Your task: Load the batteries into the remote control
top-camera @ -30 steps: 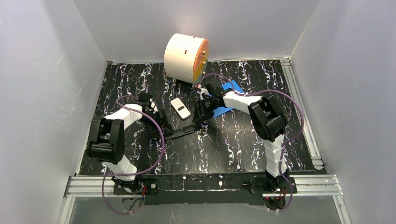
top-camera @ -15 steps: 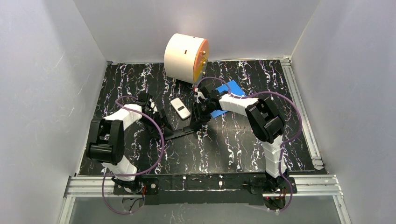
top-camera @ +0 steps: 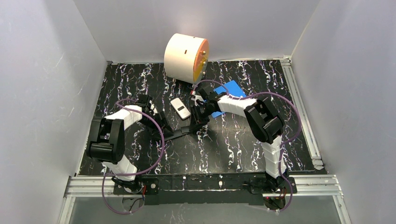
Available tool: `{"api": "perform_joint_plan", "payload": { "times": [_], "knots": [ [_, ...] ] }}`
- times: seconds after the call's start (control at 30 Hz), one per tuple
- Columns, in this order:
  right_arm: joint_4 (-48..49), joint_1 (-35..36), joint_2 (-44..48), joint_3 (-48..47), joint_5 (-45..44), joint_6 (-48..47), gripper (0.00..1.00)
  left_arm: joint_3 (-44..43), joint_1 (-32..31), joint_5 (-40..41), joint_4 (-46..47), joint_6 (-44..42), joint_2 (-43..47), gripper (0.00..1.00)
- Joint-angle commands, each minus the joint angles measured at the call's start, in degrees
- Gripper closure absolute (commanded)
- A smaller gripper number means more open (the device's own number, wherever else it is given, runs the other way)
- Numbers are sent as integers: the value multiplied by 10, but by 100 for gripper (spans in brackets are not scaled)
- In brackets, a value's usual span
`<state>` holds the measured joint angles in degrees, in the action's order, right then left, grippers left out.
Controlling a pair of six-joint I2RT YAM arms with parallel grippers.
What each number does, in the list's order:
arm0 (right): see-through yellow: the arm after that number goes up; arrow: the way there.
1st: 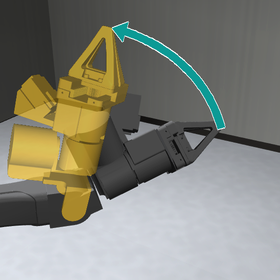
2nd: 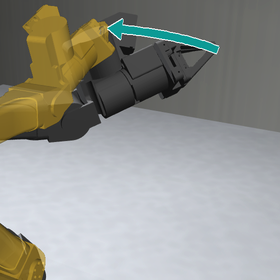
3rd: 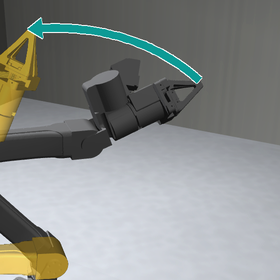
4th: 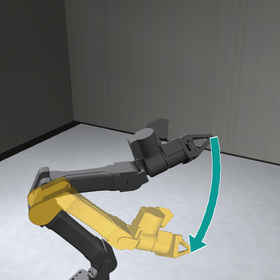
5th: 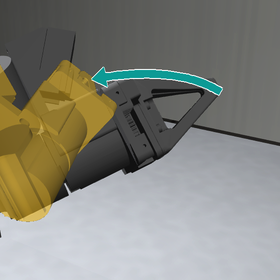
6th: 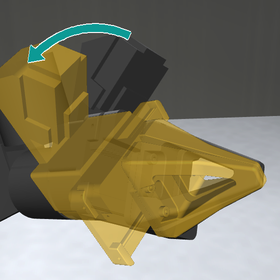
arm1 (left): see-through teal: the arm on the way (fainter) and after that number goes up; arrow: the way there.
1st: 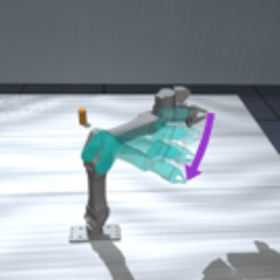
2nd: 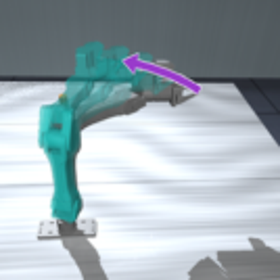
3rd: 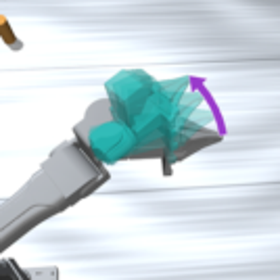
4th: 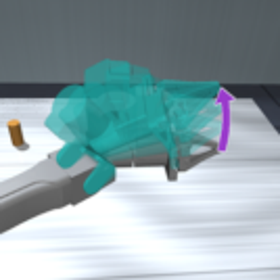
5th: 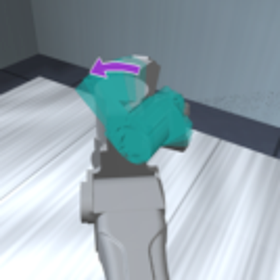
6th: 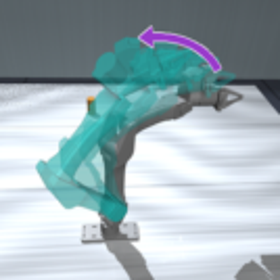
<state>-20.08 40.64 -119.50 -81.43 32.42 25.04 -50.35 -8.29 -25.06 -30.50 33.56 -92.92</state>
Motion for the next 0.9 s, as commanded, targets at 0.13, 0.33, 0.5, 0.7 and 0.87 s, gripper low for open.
{"api": "perform_joint_plan", "payload": {
  "times": [0.13,0.33,0.5,0.7,0.87],
  "knots": [
    [-24,12,6,11,-6,-64,70,19,1,-12,4,8,2,37],
    [-35,17,34,2,-53,-128,69,18,1,-9,4,4,1,37],
    [-37,18,75,-20,-92,-122,58,15,1,1,0,-3,-1,37],
    [-31,22,59,-39,-134,-84,47,12,1,4,-1,-7,-5,37],
    [-49,39,17,-81,-184,-54,47,13,1,7,-4,-11,-7,37]
  ]
}}
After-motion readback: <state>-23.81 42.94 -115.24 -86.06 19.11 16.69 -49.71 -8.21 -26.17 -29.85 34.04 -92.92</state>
